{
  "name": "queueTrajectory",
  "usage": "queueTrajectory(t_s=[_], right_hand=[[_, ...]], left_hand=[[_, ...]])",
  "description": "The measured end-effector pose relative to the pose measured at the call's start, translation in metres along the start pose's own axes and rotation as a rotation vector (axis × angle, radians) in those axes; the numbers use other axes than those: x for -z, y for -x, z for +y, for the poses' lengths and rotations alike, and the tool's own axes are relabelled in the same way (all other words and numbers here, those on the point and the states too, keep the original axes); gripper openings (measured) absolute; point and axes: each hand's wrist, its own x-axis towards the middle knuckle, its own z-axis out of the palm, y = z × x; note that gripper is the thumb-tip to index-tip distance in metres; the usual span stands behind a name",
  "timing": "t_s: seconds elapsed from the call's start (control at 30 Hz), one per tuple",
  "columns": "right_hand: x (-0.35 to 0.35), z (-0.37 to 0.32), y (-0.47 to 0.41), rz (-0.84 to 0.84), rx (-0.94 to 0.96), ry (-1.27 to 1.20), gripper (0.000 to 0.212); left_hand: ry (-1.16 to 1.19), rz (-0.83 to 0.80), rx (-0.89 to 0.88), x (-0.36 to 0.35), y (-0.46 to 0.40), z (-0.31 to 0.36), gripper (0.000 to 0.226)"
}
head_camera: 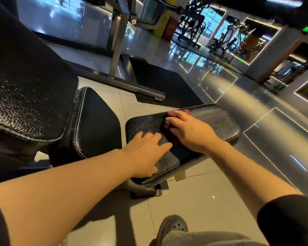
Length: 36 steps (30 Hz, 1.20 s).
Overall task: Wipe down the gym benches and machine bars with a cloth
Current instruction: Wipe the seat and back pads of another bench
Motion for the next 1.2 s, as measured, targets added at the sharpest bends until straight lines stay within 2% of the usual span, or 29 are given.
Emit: queueTrajectory(t_s=[0.1, 0.17, 0.23, 0.33, 0.43, 0.5, 0.6, 0.67, 0.77, 0.9, 1.0, 1.07, 1.2], right_hand=[[0.012, 0.031, -0.009, 0.101, -0.244, 0.031, 0.037], [0.006, 0.024, -0.020, 0.141, -0.338, 0.082, 0.035], [-0.005, -0.001, -0.031, 0.108, -0.300, 0.080, 0.036], [-0.021, -0.043, -0.042, -0.005, -0.123, 0.001, 0.039], [-0.020, -0.044, -0.039, -0.086, 0.018, -0.029, 0.042], [-0.012, -0.024, -0.037, -0.066, -0.007, -0.038, 0.040], [-0.004, -0.002, -0.039, 0.011, -0.217, -0.016, 0.037], [-0.008, -0.010, -0.043, 0.045, -0.285, 0.025, 0.037], [-0.021, -0.041, -0.046, 0.040, -0.186, 0.038, 0.039], [-0.034, -0.080, -0.042, -0.084, 0.017, 0.008, 0.043], [-0.025, -0.073, -0.038, -0.171, 0.089, -0.017, 0.043], [-0.016, -0.047, -0.038, -0.158, 0.035, -0.017, 0.042], [-0.009, -0.015, -0.031, -0.003, -0.207, -0.015, 0.040]], left_hand=[[-0.010, -0.024, -0.008, -0.006, 0.004, -0.002, 0.083], [-0.009, -0.012, -0.013, -0.009, 0.006, -0.003, 0.084], [-0.019, 0.005, -0.014, -0.011, 0.007, -0.003, 0.083], [-0.049, 0.032, -0.010, -0.010, 0.009, -0.001, 0.075], [-0.068, 0.031, -0.005, -0.013, 0.011, 0.001, 0.074], [-0.083, 0.018, -0.001, -0.015, 0.012, 0.000, 0.079], [-0.085, 0.003, -0.002, -0.016, 0.016, -0.004, 0.083], [-0.082, -0.012, 0.011, -0.017, 0.021, -0.007, 0.083], [-0.102, 0.004, 0.031, -0.020, 0.027, -0.003, 0.081], [-0.131, 0.029, 0.042, -0.019, 0.034, 0.010, 0.073], [-0.131, -0.011, 0.065, -0.021, 0.039, 0.018, 0.081], [-0.128, -0.029, 0.065, -0.021, 0.042, 0.018, 0.085], [-0.127, -0.035, 0.050, -0.022, 0.048, 0.011, 0.083]])
